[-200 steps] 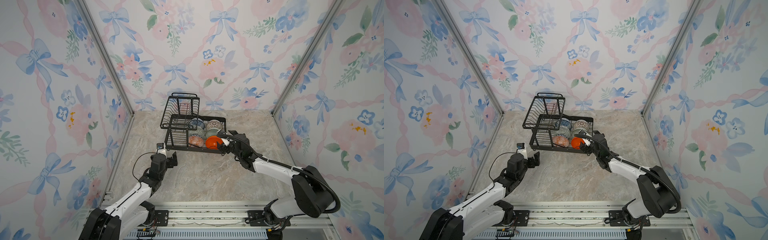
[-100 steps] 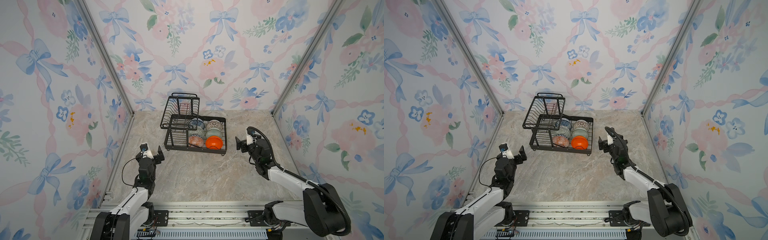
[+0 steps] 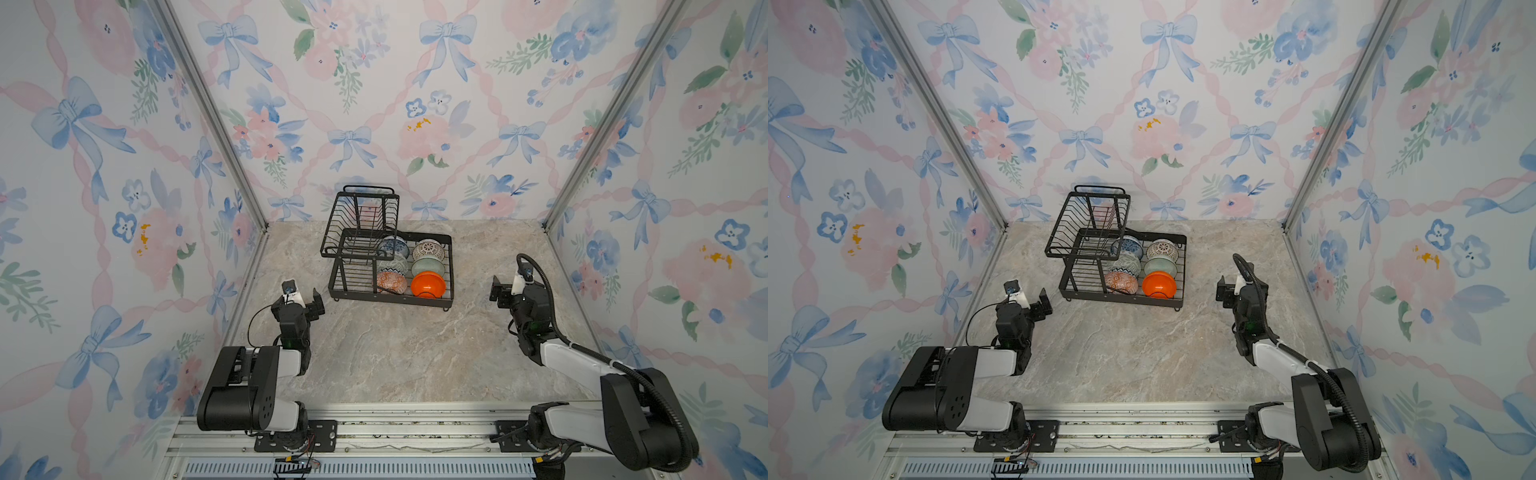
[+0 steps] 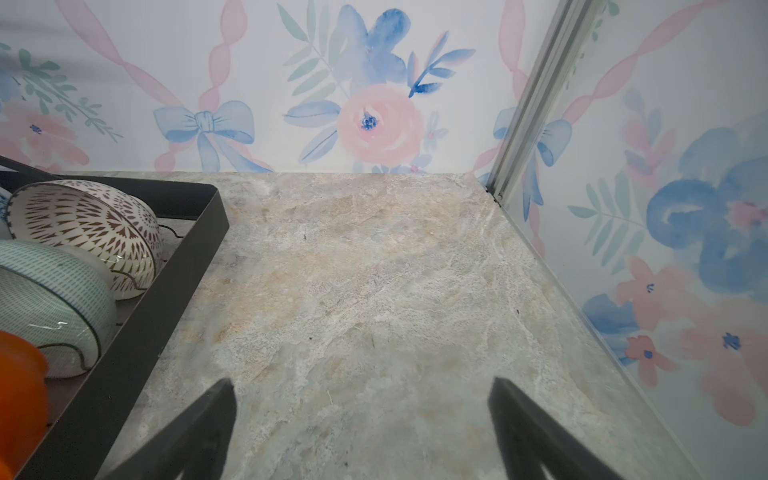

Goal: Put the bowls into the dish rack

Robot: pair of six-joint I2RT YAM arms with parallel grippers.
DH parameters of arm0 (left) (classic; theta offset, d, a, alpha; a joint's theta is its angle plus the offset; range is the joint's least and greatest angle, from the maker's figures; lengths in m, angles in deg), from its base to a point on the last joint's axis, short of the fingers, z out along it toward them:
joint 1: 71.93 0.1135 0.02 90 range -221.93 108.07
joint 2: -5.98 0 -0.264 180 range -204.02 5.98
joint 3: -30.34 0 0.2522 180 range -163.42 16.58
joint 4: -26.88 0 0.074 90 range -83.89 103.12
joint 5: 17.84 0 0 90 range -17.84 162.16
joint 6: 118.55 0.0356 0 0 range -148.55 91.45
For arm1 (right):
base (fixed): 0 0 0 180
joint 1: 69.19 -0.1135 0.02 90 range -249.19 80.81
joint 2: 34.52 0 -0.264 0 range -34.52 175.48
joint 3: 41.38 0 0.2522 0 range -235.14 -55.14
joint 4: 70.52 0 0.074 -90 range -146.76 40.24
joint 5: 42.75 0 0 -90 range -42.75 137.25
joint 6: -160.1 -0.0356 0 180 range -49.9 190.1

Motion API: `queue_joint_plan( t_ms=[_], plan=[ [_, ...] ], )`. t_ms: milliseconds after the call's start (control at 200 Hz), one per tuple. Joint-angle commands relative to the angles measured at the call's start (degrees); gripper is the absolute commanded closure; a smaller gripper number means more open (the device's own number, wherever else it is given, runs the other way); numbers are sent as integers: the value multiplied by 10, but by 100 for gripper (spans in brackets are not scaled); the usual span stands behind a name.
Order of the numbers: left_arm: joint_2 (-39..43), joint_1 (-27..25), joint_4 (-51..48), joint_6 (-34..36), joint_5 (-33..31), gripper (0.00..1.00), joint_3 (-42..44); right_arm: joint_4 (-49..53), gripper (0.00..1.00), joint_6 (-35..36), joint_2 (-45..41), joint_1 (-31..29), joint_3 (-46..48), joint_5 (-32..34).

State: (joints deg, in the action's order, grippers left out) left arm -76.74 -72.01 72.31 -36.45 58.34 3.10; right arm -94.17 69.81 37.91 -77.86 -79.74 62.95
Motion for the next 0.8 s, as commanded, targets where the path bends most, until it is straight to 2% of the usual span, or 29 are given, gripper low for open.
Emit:
queue_joint_plan(
  t_ms=[0,140,215,260,330,460,590,660,795],
  plan=[
    [-1,2,37,8,11,2,1,-9,3,-15,-11,11,9,19],
    [-28,-7,71,24,28,2,8,-5,3,-17,-18,11,37,32],
    [-78,-23,145,55,22,2,11,-76,3,-35,4,12,78,29],
    [-66,-28,115,50,11,2,7,-115,3,-28,8,10,94,31],
    [-66,-27,107,46,9,2,4,-73,3,-32,5,19,77,30],
    [-67,-30,107,48,6,2,4,-66,3,-14,50,29,40,22],
    [-68,-33,107,52,3,2,2,-170,3,-14,165,44,29,5],
    [-68,-34,107,53,1,2,2,-144,3,-11,158,41,26,0],
    [-69,-36,107,55,-2,2,1,-165,3,-12,164,44,31,-7]
  ],
)
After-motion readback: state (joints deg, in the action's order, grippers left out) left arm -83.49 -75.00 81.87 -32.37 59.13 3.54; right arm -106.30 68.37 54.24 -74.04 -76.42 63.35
